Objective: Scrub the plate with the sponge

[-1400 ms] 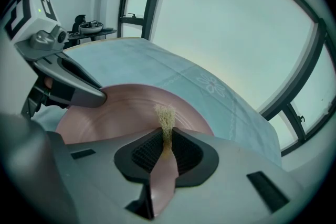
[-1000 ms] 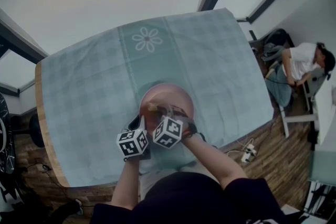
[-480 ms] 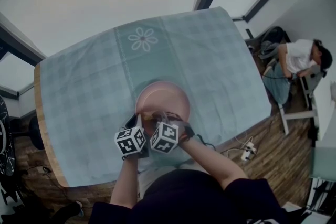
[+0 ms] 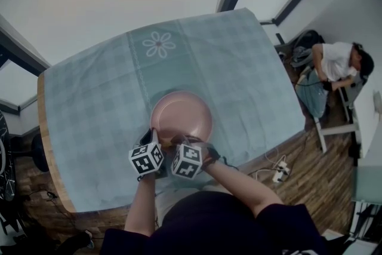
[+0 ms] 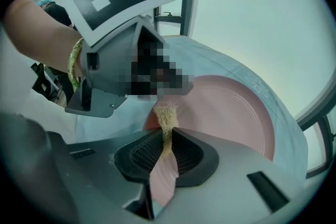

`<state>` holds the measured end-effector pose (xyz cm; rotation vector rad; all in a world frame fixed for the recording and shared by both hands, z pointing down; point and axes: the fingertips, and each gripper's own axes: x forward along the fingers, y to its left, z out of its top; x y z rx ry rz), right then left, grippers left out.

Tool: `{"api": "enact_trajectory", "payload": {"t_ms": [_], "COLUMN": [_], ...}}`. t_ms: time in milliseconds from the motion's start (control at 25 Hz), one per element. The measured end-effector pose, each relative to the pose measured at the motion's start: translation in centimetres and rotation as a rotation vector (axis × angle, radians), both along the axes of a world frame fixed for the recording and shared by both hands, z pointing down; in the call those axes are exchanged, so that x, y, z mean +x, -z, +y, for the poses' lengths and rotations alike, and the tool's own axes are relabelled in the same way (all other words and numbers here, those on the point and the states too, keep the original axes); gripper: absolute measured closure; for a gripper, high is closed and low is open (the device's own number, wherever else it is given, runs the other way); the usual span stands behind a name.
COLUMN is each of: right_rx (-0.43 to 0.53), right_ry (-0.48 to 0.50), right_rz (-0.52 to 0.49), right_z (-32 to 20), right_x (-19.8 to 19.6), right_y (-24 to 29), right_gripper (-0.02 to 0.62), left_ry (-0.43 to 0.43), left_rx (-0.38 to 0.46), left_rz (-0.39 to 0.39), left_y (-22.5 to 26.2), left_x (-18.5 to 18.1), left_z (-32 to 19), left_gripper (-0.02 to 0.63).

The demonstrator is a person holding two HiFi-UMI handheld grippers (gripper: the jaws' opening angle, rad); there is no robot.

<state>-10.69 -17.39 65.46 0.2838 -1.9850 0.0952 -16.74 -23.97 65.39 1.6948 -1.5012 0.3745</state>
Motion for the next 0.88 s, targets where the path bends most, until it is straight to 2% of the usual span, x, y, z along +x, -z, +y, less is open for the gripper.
{"api": "enact_trajectory", "payload": {"t_ms": [200, 320, 560, 880], "right_rx": [-0.075, -0.078, -0.022, 0.122], "right_ry": [-0.007, -0.014, -0.057, -0.196], "right_rz": [-0.023, -0.032, -0.046, -0.02], "right_z": [1.7, 2.0, 0.4, -7.6], "right_x": [0.4, 1.0, 3.1, 6.5], "right_y": [0.0, 0.3, 1.4, 2.6], "right_gripper": [0.538, 0.538, 0.538, 0.538], "left_ry": [0.021, 0.032, 0.029, 0.025], "left_rx": [0.002, 0.001, 0.013, 0.022], "left_rz": [-0.014, -0.006, 0.007, 0.006], "left_y": [-0.2, -0.3, 0.1, 0.3], "left_x": [-0.2, -0.3, -0.1, -0.1], "left_z": [0.3, 0.5, 0.5, 0.5], "left_gripper": [0.574, 0.574, 0.574, 0.574]}}
